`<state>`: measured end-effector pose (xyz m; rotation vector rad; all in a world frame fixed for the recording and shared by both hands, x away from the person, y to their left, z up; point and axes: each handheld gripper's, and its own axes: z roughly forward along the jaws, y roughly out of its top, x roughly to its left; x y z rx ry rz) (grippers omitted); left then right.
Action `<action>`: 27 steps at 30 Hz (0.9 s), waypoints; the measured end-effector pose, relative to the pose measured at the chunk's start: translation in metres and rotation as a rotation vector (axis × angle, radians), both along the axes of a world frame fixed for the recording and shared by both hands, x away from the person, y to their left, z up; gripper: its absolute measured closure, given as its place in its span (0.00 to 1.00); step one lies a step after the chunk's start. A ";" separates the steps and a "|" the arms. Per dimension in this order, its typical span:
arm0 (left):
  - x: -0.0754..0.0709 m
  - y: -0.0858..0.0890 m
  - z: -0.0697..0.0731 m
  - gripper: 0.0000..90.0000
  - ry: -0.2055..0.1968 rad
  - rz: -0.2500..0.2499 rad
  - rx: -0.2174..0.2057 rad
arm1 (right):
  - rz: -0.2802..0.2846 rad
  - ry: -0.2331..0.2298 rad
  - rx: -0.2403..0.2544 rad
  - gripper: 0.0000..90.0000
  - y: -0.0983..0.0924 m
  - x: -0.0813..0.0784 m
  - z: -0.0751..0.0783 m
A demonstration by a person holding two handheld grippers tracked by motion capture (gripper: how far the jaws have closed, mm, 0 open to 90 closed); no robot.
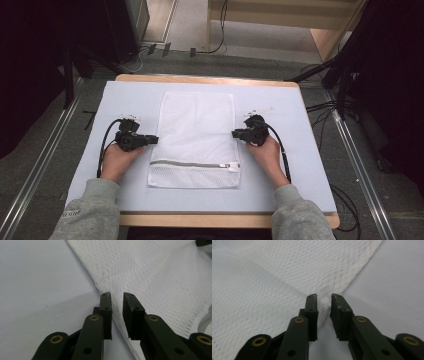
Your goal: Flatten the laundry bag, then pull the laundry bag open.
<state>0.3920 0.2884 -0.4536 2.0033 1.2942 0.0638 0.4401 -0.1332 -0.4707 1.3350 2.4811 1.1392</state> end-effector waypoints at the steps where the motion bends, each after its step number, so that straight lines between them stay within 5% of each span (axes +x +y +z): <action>1: 0.000 0.000 0.002 0.82 -0.003 0.003 0.000 | -0.007 -0.002 -0.007 0.82 0.000 -0.001 0.001; 8: -0.002 -0.005 0.012 0.62 -0.021 -0.016 -0.005 | 0.003 -0.039 0.039 0.72 -0.009 -0.013 0.011; 27: -0.011 -0.042 0.029 0.44 -0.052 -0.146 -0.023 | 0.034 -0.062 0.052 0.60 -0.024 -0.060 0.018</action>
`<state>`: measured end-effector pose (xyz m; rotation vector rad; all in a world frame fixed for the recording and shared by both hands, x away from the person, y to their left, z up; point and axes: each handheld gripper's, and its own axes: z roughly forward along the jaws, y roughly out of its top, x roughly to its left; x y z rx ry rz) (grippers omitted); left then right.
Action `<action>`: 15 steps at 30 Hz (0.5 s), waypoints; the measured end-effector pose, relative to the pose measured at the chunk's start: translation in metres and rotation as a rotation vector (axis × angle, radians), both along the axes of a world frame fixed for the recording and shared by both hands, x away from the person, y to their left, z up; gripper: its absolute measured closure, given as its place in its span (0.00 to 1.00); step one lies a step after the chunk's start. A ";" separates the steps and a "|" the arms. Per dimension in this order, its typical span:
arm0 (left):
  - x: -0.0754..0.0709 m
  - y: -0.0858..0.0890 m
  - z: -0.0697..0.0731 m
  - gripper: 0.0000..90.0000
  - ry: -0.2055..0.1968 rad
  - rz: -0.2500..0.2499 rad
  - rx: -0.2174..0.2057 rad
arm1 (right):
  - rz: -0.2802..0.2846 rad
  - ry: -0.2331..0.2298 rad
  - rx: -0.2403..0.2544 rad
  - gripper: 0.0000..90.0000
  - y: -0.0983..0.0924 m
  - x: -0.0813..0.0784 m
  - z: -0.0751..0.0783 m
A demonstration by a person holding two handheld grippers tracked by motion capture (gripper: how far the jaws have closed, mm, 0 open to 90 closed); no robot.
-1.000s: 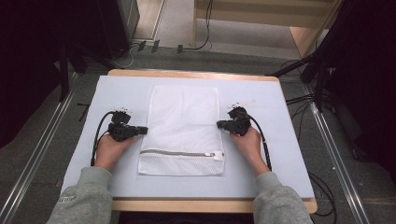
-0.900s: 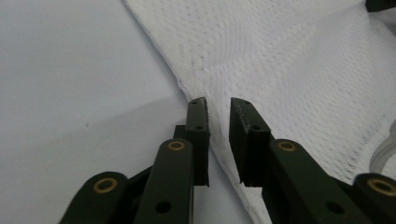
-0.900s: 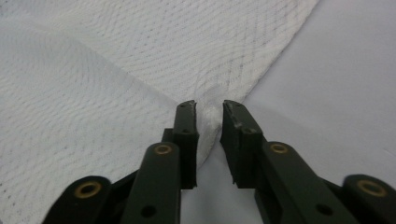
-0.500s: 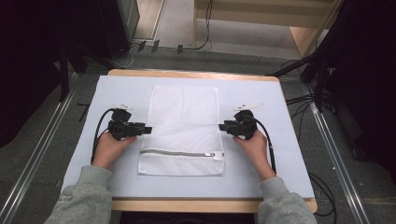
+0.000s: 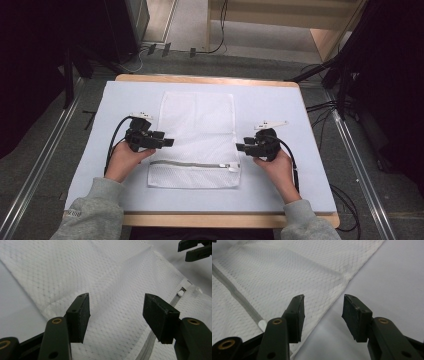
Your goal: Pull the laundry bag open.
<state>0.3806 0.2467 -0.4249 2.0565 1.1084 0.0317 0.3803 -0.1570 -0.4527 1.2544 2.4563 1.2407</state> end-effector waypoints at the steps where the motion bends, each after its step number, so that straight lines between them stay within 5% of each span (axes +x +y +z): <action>1: -0.001 -0.001 0.000 0.43 0.000 -0.003 0.003 | 0.003 0.000 -0.001 0.60 -0.001 -0.002 0.000; 15: -0.013 -0.024 0.002 0.41 -0.011 -0.056 0.010 | 0.023 0.004 0.002 0.72 -0.002 -0.023 0.000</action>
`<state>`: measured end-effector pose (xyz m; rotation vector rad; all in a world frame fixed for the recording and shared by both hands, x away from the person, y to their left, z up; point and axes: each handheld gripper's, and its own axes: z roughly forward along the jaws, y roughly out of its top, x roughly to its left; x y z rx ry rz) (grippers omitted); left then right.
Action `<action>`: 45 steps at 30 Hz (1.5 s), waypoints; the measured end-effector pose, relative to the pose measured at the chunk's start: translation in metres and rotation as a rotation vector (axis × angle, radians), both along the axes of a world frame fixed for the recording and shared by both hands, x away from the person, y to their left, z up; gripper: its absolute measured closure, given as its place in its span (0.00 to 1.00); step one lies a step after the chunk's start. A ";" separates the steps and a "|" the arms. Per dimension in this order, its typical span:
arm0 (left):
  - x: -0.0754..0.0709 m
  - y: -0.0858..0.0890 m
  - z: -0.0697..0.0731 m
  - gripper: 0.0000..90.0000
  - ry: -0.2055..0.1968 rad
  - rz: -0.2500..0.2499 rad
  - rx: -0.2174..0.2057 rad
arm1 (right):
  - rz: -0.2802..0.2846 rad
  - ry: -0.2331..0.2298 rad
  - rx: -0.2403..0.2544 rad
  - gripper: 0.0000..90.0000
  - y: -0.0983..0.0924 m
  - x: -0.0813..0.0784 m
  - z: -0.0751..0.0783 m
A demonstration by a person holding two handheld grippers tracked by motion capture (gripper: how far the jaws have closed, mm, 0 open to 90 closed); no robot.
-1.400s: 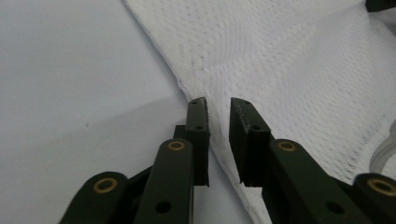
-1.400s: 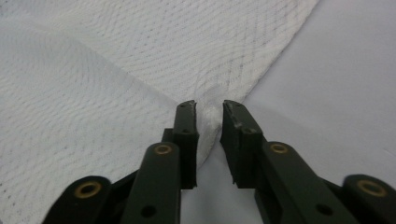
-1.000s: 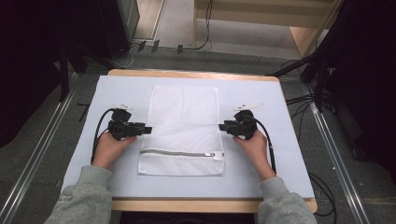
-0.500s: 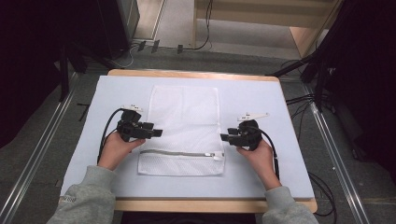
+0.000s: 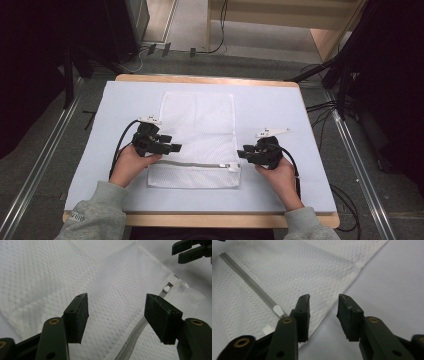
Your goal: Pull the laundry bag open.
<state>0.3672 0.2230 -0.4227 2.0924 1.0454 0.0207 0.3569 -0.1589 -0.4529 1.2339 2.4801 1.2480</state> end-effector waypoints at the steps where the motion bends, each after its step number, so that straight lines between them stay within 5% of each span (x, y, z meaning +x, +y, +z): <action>1: 0.000 -0.001 0.000 0.41 -0.003 -0.007 0.001 | -0.002 0.004 0.005 0.74 0.000 -0.001 0.000; 10: -0.002 -0.020 -0.001 0.41 -0.012 -0.050 -0.004 | 0.008 0.074 0.031 1.00 0.005 -0.007 -0.003; 25: -0.004 -0.047 -0.003 0.44 -0.018 -0.109 0.010 | 0.065 0.111 -0.030 1.00 0.022 -0.016 -0.015; 39: -0.007 -0.081 -0.010 0.52 0.012 -0.177 0.006 | 0.079 0.049 -0.041 1.00 0.023 -0.023 -0.021; 45: -0.008 -0.096 -0.015 0.65 0.038 -0.214 -0.001 | 0.074 0.045 -0.038 1.00 0.023 -0.024 -0.021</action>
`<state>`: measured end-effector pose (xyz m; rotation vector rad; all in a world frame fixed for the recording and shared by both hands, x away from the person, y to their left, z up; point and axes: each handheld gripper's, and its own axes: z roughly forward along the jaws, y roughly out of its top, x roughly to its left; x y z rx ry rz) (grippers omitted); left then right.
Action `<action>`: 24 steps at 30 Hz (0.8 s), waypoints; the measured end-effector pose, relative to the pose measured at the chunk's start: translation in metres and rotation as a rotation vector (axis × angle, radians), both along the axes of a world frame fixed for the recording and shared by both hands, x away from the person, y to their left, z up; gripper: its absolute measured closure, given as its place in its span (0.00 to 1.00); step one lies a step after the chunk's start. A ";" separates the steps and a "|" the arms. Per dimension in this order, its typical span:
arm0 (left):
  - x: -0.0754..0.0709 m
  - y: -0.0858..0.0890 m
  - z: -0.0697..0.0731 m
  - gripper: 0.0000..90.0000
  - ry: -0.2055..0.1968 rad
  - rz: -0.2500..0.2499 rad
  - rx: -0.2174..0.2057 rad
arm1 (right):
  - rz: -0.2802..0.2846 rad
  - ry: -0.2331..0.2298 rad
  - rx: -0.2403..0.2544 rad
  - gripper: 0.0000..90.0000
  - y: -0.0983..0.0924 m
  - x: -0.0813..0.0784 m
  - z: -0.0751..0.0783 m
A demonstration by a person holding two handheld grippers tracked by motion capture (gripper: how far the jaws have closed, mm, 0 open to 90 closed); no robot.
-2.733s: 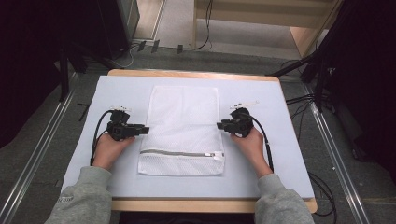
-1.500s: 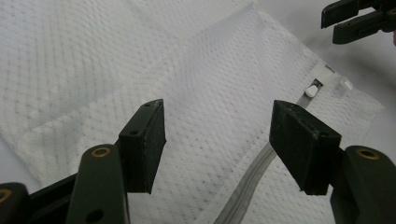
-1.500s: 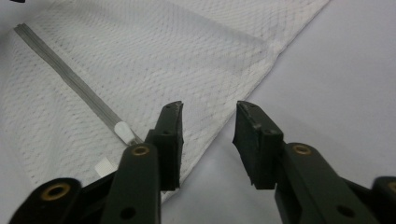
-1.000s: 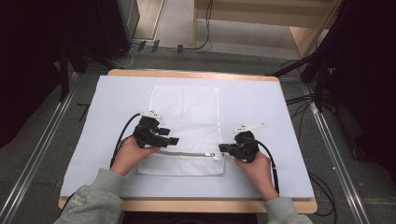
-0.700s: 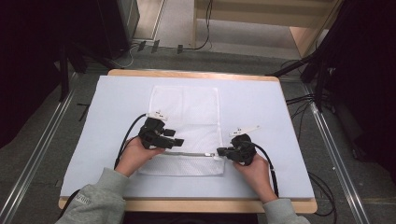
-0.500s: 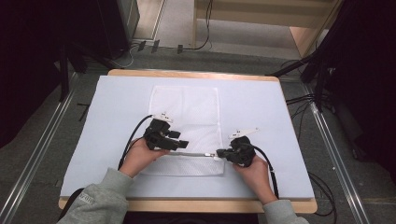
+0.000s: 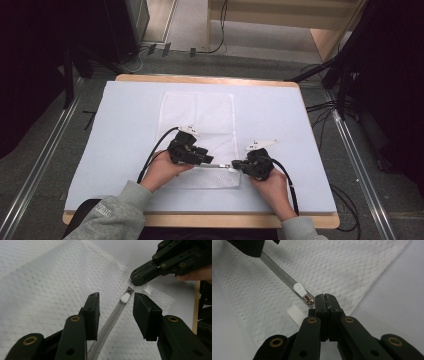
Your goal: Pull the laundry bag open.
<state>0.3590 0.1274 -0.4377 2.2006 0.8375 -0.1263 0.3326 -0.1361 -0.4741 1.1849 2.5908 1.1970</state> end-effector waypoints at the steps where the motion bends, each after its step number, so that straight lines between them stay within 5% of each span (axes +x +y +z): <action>1: 0.000 -0.003 -0.002 0.67 0.004 -0.005 0.000 | -0.001 0.000 0.003 1.00 0.000 0.000 0.000; 12: 0.001 -0.025 -0.013 0.86 0.020 -0.035 0.006 | -0.005 -0.016 0.003 1.00 0.000 -0.002 -0.001; 20: 0.004 -0.036 -0.027 0.88 0.048 -0.049 0.029 | -0.012 -0.018 0.009 1.00 0.000 -0.004 -0.002; 24: 0.003 -0.039 -0.029 0.89 0.054 -0.053 0.006 | -0.012 -0.021 0.011 1.00 0.000 -0.004 -0.002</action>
